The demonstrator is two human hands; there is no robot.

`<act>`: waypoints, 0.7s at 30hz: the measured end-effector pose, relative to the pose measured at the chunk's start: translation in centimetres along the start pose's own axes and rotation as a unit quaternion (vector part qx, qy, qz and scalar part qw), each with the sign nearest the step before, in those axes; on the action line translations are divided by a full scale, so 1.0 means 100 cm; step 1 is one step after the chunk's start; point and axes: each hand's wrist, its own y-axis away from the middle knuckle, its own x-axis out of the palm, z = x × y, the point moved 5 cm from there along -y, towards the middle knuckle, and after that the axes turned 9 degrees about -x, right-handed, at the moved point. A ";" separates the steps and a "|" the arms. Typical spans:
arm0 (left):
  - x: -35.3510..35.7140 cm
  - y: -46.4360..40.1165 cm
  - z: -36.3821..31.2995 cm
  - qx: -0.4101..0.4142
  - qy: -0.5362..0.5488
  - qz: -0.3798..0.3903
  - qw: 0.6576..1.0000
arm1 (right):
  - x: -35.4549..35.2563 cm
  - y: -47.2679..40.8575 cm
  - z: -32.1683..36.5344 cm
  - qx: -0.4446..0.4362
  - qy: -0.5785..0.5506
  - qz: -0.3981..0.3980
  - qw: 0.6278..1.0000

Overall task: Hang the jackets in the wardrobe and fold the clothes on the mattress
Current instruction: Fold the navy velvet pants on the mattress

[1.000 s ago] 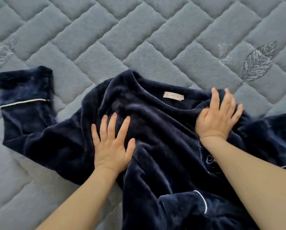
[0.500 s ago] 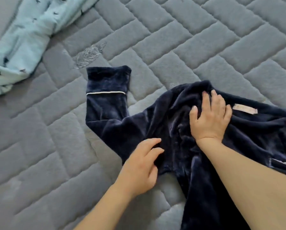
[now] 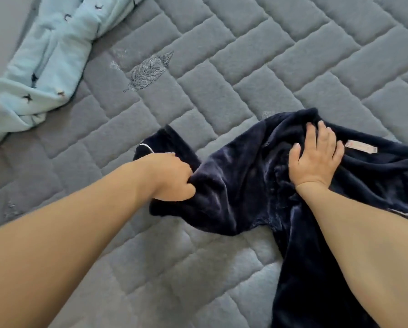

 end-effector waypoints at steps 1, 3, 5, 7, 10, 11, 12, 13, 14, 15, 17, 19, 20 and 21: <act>0.005 0.011 0.010 -0.031 0.024 0.036 0.999 | -0.002 0.001 0.000 0.003 -0.003 0.004 1.000; 0.018 0.031 0.044 -0.109 0.090 0.120 0.983 | -0.003 0.001 -0.002 0.007 -0.002 0.002 1.000; 0.030 0.049 0.084 -0.185 0.125 0.192 0.956 | -0.003 0.003 -0.002 0.009 -0.008 -0.002 1.000; 0.044 0.054 0.119 -0.251 0.099 0.229 0.935 | -0.003 0.003 -0.001 0.006 -0.017 -0.006 1.000; 0.063 0.044 0.140 -0.365 0.000 0.165 0.916 | -0.001 0.002 0.001 0.006 -0.019 -0.024 0.999; 0.070 0.039 0.140 -0.399 -0.017 0.117 0.909 | 0.000 0.002 0.001 0.004 -0.021 -0.027 0.999; 0.075 0.035 0.138 -0.428 -0.026 0.050 0.902 | 0.001 0.001 0.001 0.001 -0.021 -0.027 0.999; 0.075 0.031 0.130 -0.442 -0.019 -0.032 0.896 | 0.002 0.001 0.002 0.000 -0.019 -0.029 0.999; 0.073 0.025 0.117 -0.435 -0.003 -0.120 0.892 | 0.002 0.001 0.002 0.002 -0.017 -0.031 0.999; 0.071 0.018 0.098 -0.409 0.022 -0.189 0.893 | 0.003 0.001 0.001 0.001 -0.015 -0.033 0.999; 0.072 -0.001 0.050 -0.318 0.114 -0.252 0.907 | 0.002 0.002 0.000 -0.003 -0.014 -0.033 0.999; 0.087 -0.021 0.011 -0.256 0.244 -0.208 0.912 | 0.001 0.000 0.001 -0.006 -0.014 -0.030 0.999; 0.100 -0.026 0.005 -0.257 0.288 -0.173 0.906 | 0.000 0.001 0.003 -0.005 -0.016 -0.025 1.000; 0.113 -0.029 0.008 -0.274 0.313 -0.144 0.898 | -0.001 0.003 0.004 -0.007 -0.017 -0.023 1.000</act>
